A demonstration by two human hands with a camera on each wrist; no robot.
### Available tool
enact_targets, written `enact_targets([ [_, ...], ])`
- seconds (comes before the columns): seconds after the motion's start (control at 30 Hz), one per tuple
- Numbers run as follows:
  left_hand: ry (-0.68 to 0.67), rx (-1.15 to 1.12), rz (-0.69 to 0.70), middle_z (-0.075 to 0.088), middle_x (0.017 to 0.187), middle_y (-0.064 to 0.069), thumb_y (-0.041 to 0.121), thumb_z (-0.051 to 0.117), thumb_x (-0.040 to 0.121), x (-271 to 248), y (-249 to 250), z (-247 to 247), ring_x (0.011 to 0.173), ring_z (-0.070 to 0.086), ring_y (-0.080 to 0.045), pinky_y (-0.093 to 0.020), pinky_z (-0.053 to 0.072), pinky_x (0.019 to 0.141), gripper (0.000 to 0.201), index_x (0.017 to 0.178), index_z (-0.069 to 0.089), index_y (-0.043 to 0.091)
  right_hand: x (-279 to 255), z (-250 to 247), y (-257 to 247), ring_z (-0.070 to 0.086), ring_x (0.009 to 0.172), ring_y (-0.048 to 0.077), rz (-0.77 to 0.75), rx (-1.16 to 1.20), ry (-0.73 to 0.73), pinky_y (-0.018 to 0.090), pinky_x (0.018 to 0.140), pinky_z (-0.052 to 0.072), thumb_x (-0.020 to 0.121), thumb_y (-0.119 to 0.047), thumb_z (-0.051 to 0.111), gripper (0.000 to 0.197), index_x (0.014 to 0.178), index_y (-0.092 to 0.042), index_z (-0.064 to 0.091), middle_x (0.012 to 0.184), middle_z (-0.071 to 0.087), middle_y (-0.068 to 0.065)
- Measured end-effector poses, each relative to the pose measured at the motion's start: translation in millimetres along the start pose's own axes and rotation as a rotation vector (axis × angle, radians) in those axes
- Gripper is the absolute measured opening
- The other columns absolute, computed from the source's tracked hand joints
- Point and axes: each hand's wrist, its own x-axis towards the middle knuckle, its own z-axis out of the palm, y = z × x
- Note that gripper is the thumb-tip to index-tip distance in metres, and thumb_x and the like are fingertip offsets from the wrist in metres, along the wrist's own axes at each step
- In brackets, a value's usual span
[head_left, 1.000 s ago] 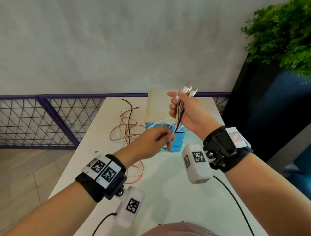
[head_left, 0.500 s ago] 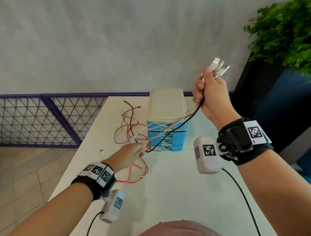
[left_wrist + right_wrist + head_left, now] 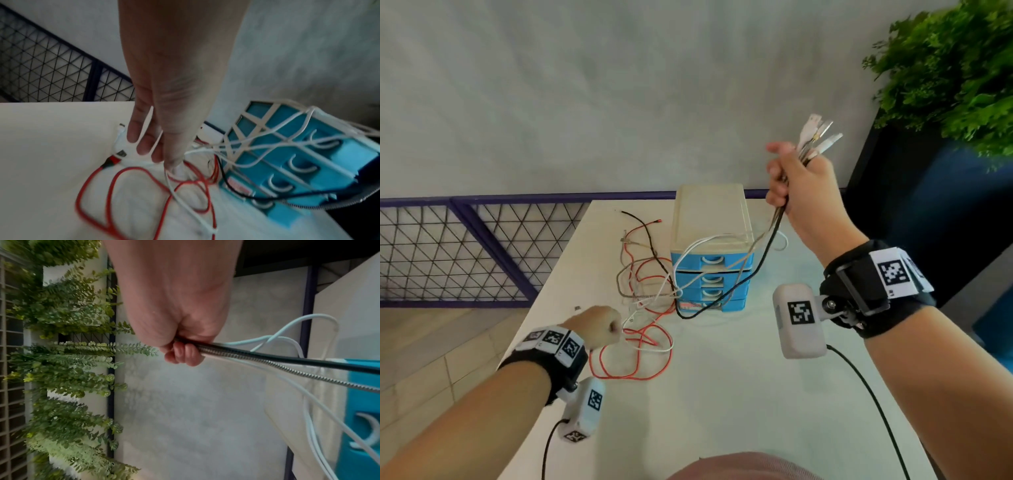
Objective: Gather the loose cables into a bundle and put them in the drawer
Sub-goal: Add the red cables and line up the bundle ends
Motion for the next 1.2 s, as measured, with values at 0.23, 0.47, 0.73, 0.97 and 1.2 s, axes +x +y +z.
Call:
enact_targets([
  [0.23,-0.252,0.542,0.043,0.047,0.135,-0.007,0.019,0.062,0.084,-27.7,19.1,52.1,0.125,0.046,-0.029,-0.036,0.037,0.103,0.035,0.117,0.051,0.018,-14.7,8.9,18.3,0.049,0.040,0.015,0.079,-0.148,-0.108,0.024,0.042,0.041,0.105,-0.023,0.034,0.025,0.090,-0.011,0.049,0.067,0.063,0.005],
  [0.47,-0.129,0.238,0.214,0.061,0.091,0.010,0.011,0.038,0.087,-25.8,34.8,36.1,0.097,0.059,-0.018,-0.027,0.032,0.084,0.037,0.109,0.052,0.037,-23.9,15.0,41.6,0.032,0.040,0.007,0.226,-0.490,-0.363,0.021,0.040,0.032,0.101,-0.033,0.043,0.027,0.095,-0.013,0.060,0.055,0.040,-0.007],
  [0.73,0.241,-0.275,0.432,0.058,0.067,0.011,0.023,0.048,0.096,-28.5,107.7,-62.7,0.057,0.051,-0.001,-0.020,0.042,0.057,0.013,0.092,0.061,0.025,-48.7,20.8,77.1,0.042,0.049,0.012,0.389,-1.059,-0.857,0.017,0.043,0.039,0.088,-0.041,0.065,0.034,0.110,-0.016,0.061,0.066,0.048,0.000],
  [0.97,0.303,-0.658,0.432,0.065,0.067,0.005,0.014,0.064,0.088,-25.1,100.2,-84.5,0.062,0.060,-0.010,-0.024,0.051,0.063,0.007,0.092,0.064,0.021,-42.4,19.9,79.4,0.030,0.041,0.011,0.418,-0.763,-0.562,0.018,0.036,0.026,0.097,-0.036,0.053,0.035,0.073,-0.011,0.061,0.055,0.040,0.000],
  [1.2,0.325,-0.726,0.241,0.072,0.077,0.001,0.006,0.056,0.092,-19.9,76.0,-63.1,0.068,0.068,-0.014,-0.038,0.054,0.075,0.017,0.089,0.067,0.019,-25.9,2.9,64.5,0.027,0.038,0.009,0.410,-0.711,-0.451,0.018,0.036,0.025,0.097,-0.035,0.052,0.034,0.074,-0.011,0.058,0.050,0.035,-0.003],
])
